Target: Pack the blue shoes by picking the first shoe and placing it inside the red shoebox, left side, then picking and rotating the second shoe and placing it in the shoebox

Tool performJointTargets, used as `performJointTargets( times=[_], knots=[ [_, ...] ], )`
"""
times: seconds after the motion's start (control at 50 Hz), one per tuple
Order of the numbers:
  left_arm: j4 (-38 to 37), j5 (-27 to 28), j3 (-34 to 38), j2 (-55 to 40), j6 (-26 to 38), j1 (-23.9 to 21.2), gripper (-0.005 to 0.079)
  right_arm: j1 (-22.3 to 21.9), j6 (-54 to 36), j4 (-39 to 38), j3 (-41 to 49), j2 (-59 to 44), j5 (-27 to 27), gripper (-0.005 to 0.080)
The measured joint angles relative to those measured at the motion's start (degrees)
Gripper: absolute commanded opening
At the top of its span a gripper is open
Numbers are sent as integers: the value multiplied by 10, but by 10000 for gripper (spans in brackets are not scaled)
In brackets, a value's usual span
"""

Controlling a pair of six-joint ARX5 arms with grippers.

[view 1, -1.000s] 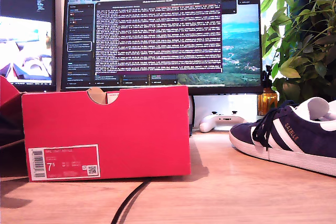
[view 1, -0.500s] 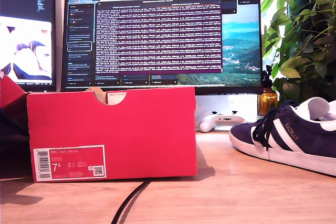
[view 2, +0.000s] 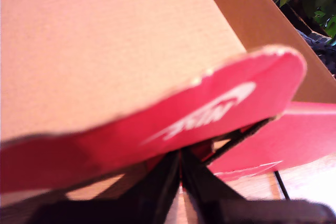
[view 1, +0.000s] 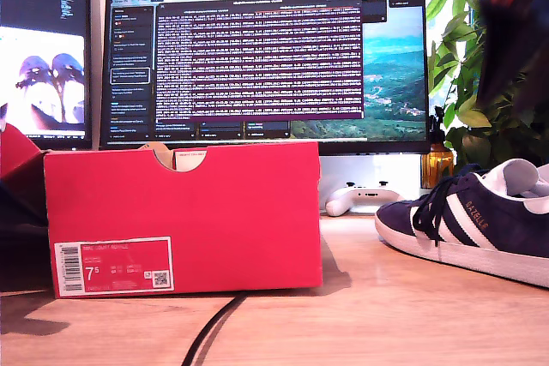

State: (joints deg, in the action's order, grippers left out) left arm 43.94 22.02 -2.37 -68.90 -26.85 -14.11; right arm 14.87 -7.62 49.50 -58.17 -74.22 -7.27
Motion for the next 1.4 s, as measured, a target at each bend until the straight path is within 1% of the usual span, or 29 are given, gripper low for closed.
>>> performJointTargets(
  times=[0.12,0.3,0.54,0.82,0.86,0.9,0.96,1.02,1.04,1.08,1.22,1.26,1.3,1.32,1.4],
  knots=[
    [-6,0,0,0,0,0,-20,7,-15,26,0,-28,32,425],
    [-12,0,0,0,0,0,-20,10,-29,28,0,-51,61,425],
    [-12,0,0,0,0,0,-20,10,-45,17,0,-80,64,423],
    [-14,0,0,0,0,0,-20,10,-60,-1,0,-155,64,405],
    [-15,0,0,0,0,0,-20,10,-61,-2,-3,-167,64,375],
    [-15,0,0,0,0,0,-20,11,-61,-2,-6,-175,64,317],
    [-15,0,0,0,0,0,-20,14,-60,-2,-7,-183,66,162],
    [-15,0,0,0,0,0,-20,14,-60,-3,-7,-183,66,-31],
    [-15,0,0,0,0,0,-20,14,-60,-3,-7,-183,66,-2],
    [-15,0,0,0,0,0,-20,14,-60,-3,-7,-183,63,-15],
    [-15,0,0,0,0,0,-20,18,-59,0,-8,-183,61,-13],
    [-15,0,0,0,0,0,-20,21,-39,4,-10,-183,58,-13],
    [-15,0,0,0,0,0,-20,21,-38,13,-14,-183,51,-13],
    [-15,0,0,0,0,0,-20,22,-24,19,-17,-184,47,-13],
    [-15,0,0,0,0,0,-20,30,-9,59,-45,-189,31,-13]
  ],
)
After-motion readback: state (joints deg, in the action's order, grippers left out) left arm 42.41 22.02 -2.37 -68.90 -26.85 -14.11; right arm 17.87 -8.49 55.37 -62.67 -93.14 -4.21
